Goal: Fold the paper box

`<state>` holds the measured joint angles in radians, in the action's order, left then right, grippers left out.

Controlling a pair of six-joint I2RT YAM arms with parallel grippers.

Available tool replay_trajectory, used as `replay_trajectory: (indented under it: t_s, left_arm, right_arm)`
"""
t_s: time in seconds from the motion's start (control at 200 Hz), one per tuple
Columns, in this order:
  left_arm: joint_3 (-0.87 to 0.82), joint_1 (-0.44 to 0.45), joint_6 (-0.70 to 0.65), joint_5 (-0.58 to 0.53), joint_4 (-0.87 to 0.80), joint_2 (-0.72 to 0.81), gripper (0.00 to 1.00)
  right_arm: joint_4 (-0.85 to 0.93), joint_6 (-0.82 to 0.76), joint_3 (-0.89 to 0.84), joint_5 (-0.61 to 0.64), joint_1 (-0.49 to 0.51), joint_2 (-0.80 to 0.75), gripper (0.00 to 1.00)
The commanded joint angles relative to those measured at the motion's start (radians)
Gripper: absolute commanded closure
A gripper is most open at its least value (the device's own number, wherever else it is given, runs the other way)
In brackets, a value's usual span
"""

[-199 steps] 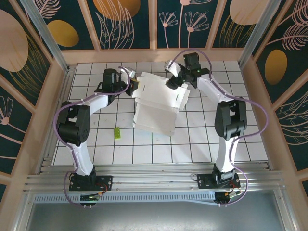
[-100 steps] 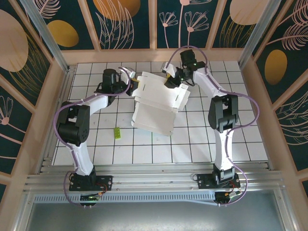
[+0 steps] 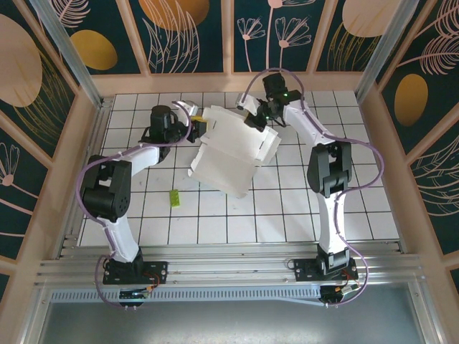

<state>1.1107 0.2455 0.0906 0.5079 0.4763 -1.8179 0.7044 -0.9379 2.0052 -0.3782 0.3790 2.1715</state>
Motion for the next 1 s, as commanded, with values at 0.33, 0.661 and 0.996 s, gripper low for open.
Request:
replay_trajectory:
  t_s: [0.33,0.661,0.996]
  left_arm:
    - [-0.046,-0.003,0.862,-0.1,-0.205,0.144,0.43]
    - [-0.023,0.001,1.272,0.094,0.06,-0.002,0.58]
    - [0.0,0.013,1.49,0.106,0.247,-0.136,0.59]
  right_arm:
    - [-0.604,-0.229,-0.53,0.689,0.194,-0.23,0.99]
    - [-0.923,-0.346,-0.751,0.788,0.25,-0.277,0.98]
    - [-1.091,-0.43,-0.804,0.834,0.28,-0.279,0.97]
